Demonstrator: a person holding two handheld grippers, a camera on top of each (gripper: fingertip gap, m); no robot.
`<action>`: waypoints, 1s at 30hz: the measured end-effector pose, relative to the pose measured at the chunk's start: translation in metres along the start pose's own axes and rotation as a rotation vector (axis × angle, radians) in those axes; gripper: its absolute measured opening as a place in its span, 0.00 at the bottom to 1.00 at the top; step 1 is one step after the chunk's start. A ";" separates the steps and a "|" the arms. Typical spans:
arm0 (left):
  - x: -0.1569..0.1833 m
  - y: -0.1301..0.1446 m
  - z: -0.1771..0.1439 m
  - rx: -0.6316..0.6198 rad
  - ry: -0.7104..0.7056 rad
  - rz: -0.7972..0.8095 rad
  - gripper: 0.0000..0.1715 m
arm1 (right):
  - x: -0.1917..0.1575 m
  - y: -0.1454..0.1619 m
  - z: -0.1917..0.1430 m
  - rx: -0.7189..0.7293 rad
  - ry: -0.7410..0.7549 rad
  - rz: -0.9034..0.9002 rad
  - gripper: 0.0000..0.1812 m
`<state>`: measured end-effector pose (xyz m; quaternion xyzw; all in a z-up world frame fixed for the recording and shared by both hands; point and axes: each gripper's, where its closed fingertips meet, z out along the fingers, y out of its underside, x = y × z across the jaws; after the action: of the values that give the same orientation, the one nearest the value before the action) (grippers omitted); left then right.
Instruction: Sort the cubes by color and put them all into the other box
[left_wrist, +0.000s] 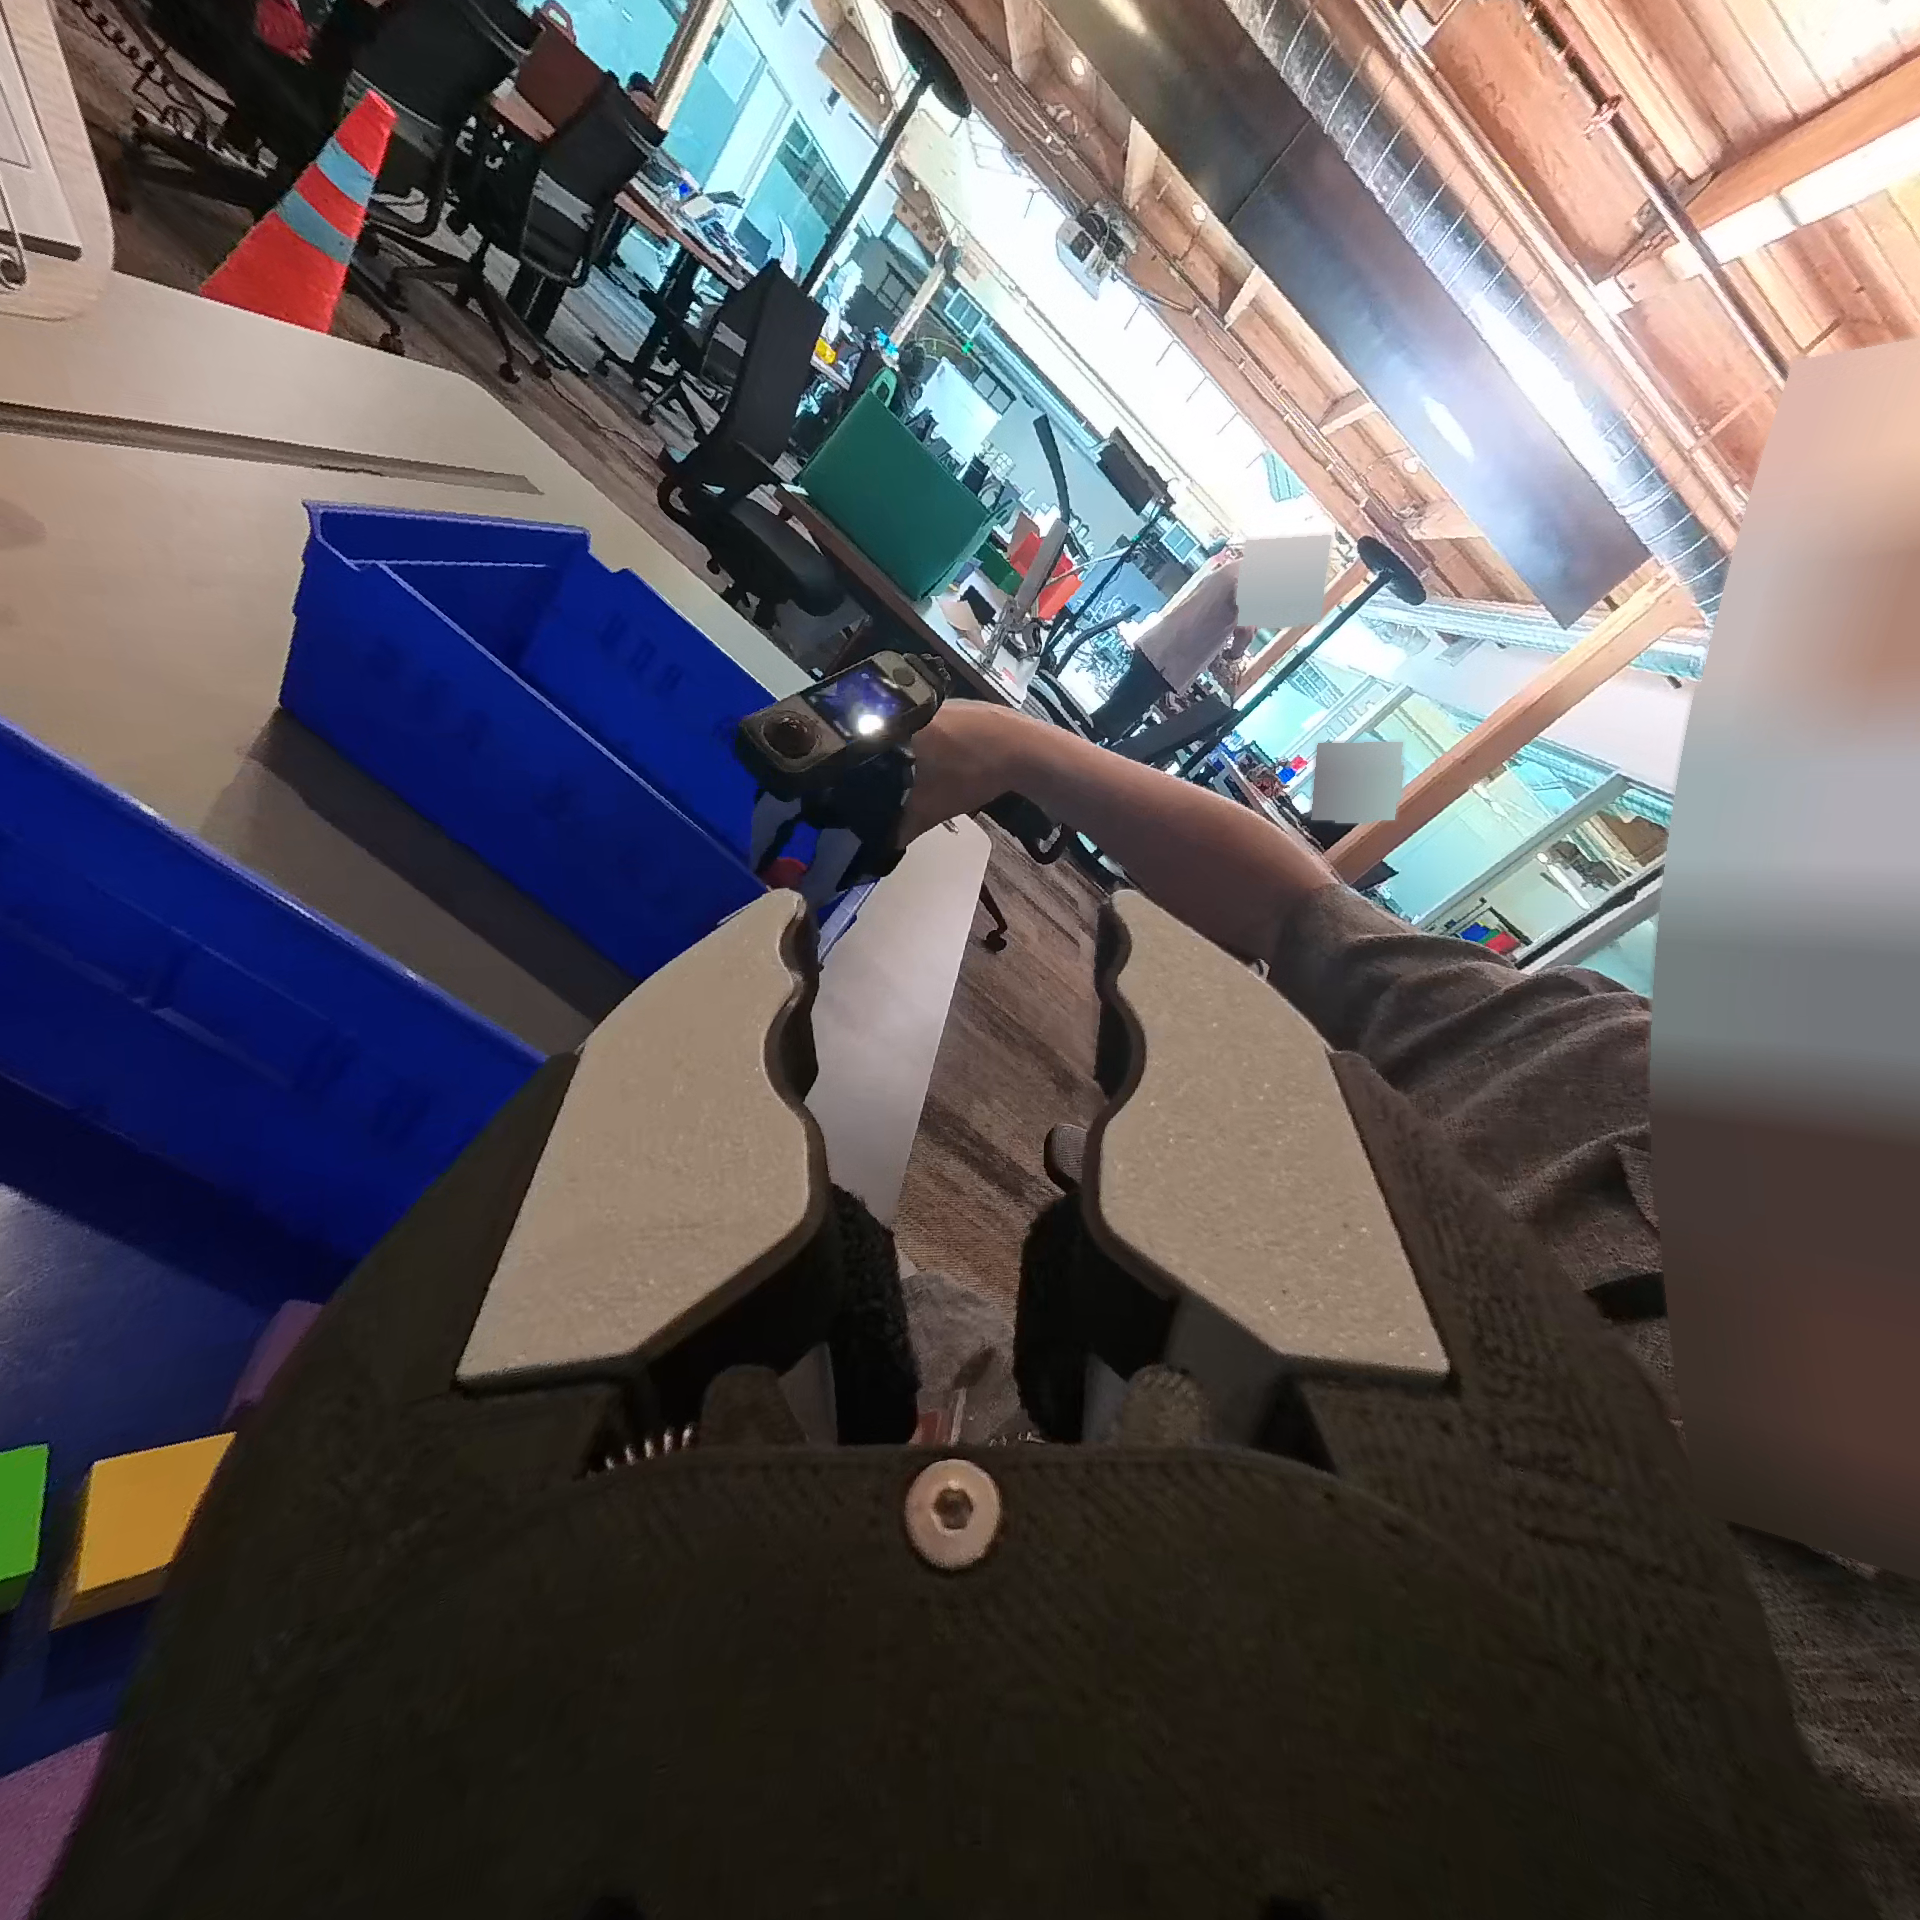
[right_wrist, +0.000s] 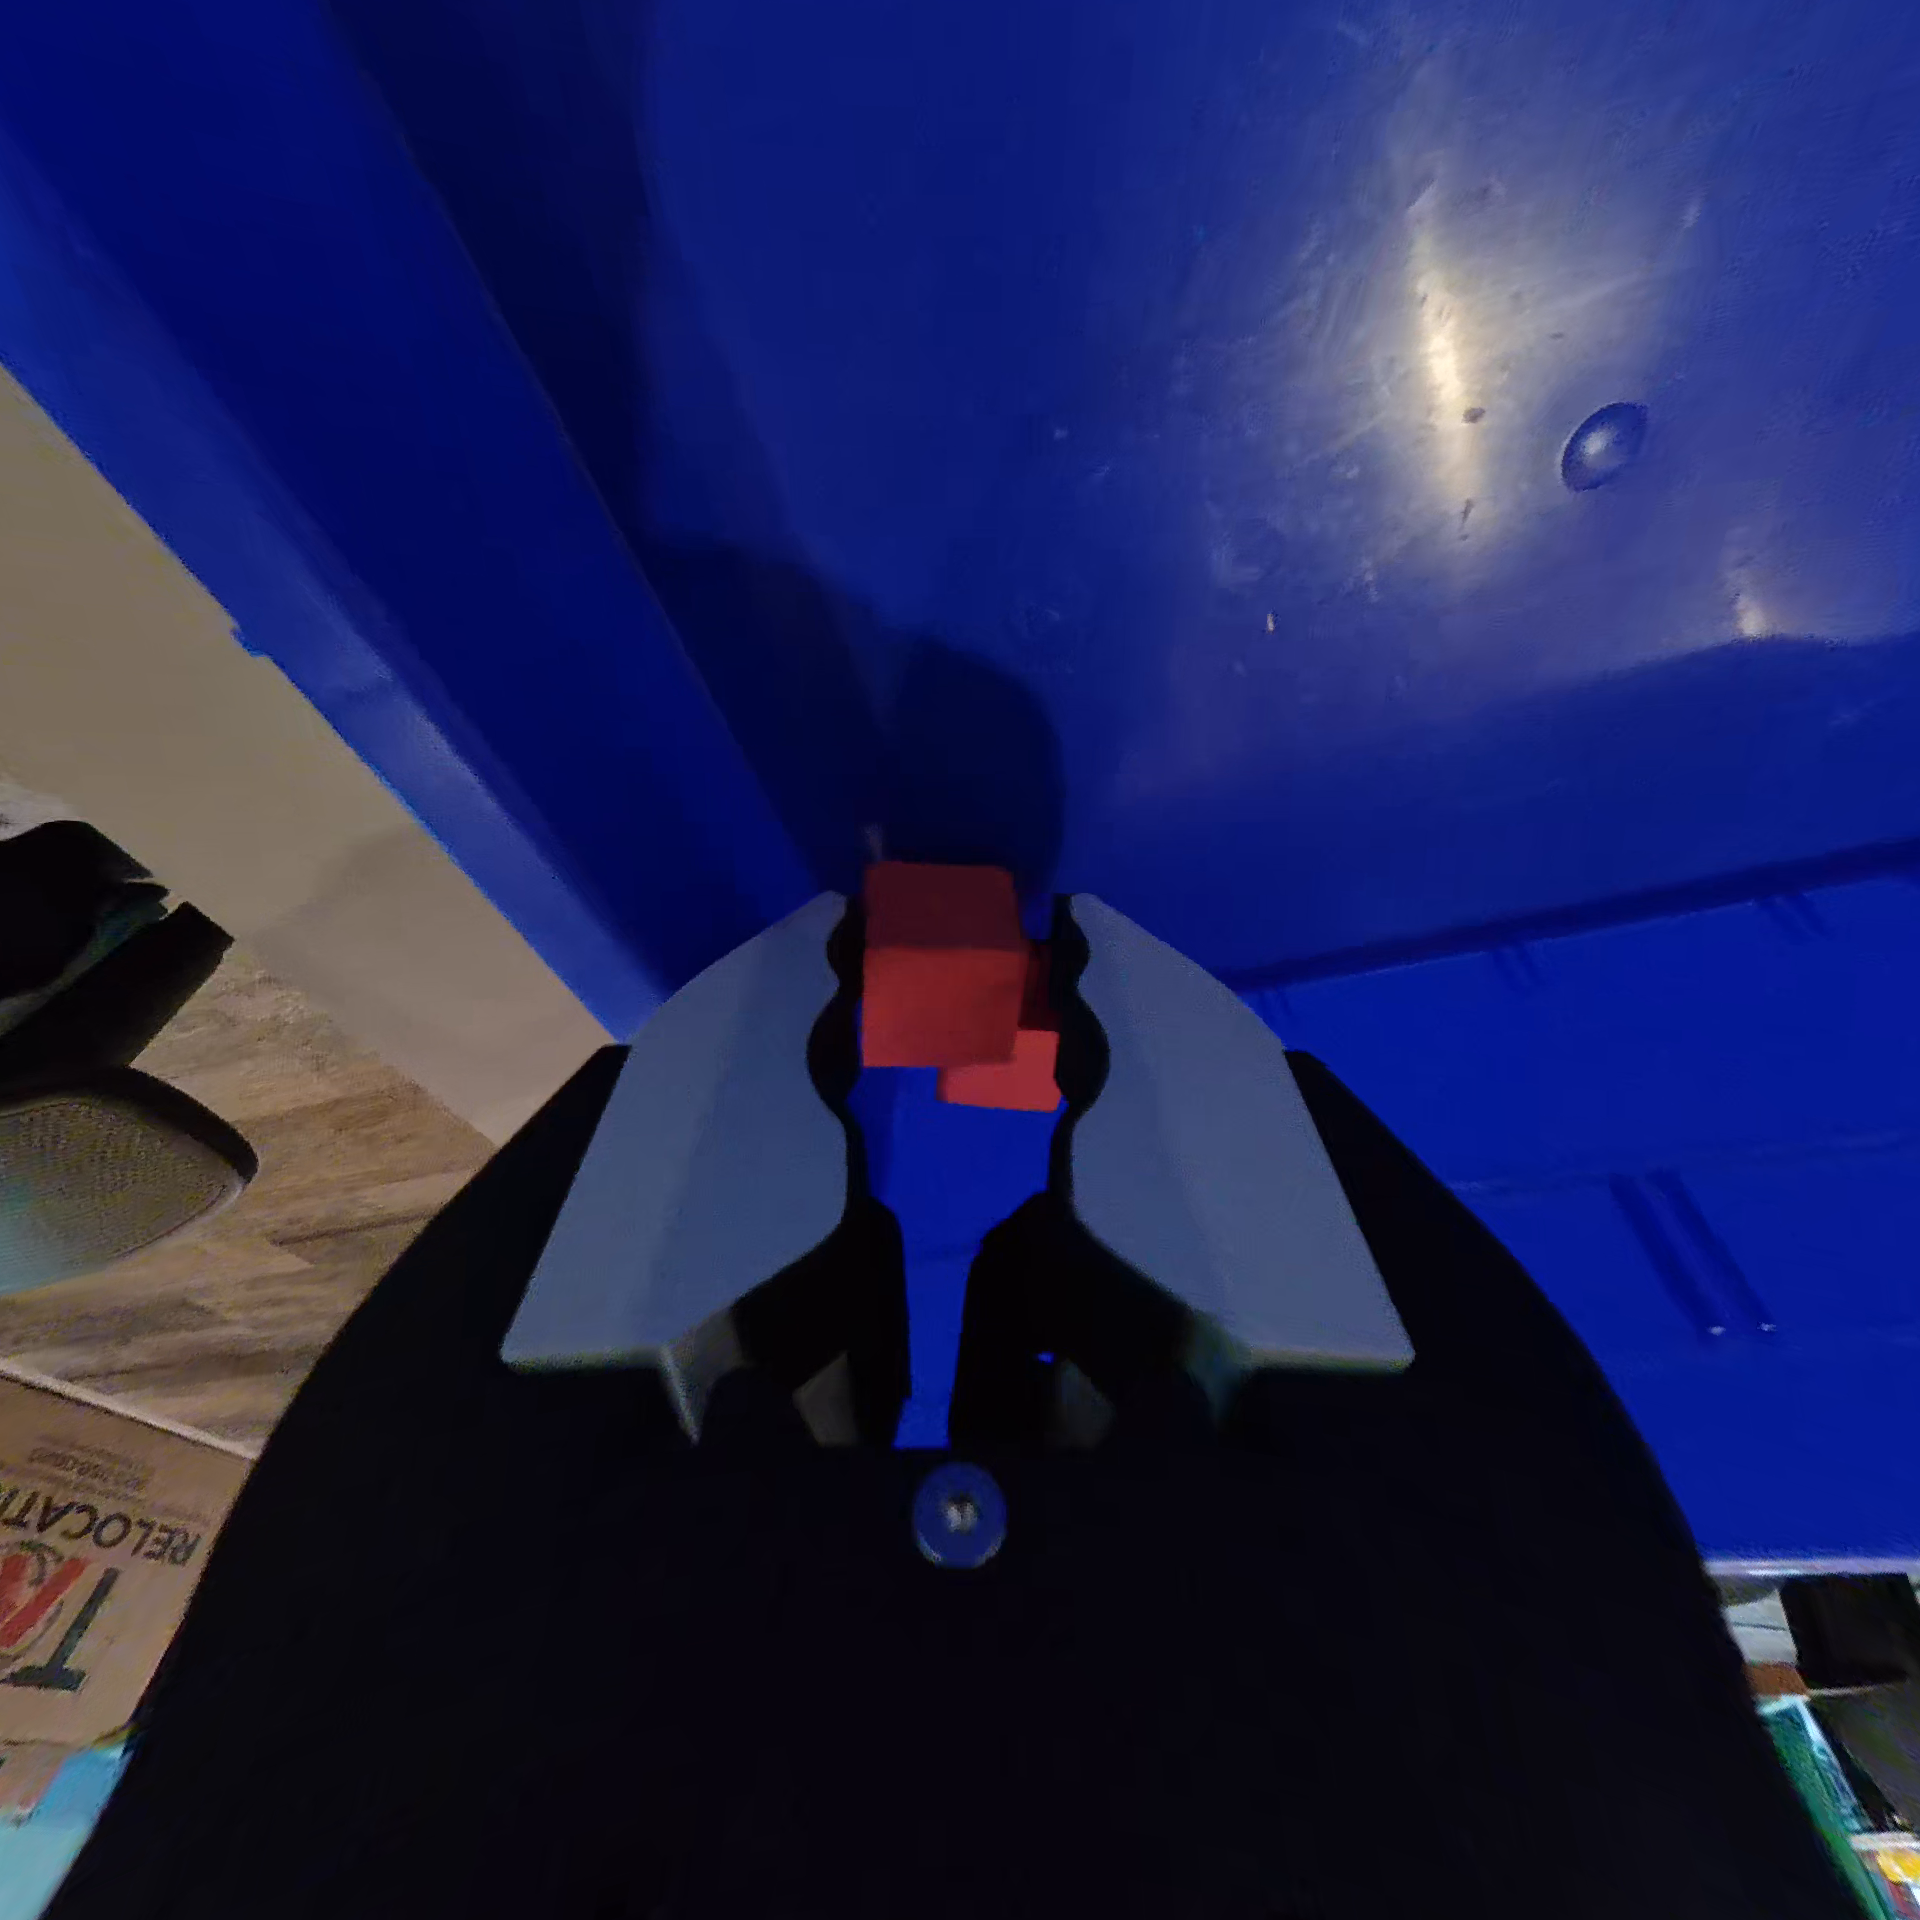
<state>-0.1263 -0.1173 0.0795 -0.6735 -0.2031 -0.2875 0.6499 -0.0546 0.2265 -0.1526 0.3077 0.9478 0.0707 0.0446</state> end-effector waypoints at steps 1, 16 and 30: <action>0.000 0.000 -0.001 0.001 -0.001 0.001 0.30 | 0.000 -0.001 -0.002 0.011 -0.002 0.001 0.19; -0.082 0.029 -0.024 -0.235 -0.628 0.099 0.30 | 0.020 -0.035 -0.097 0.418 0.292 0.042 0.21; -0.215 0.033 -0.052 -0.685 -1.138 -0.080 0.22 | -0.018 -0.071 -0.150 0.987 0.447 0.160 0.18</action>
<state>-0.2727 -0.1495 -0.0864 -0.8807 -0.4364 0.0407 0.1794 -0.0998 0.1432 -0.0153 0.3409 0.8284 -0.3153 -0.3132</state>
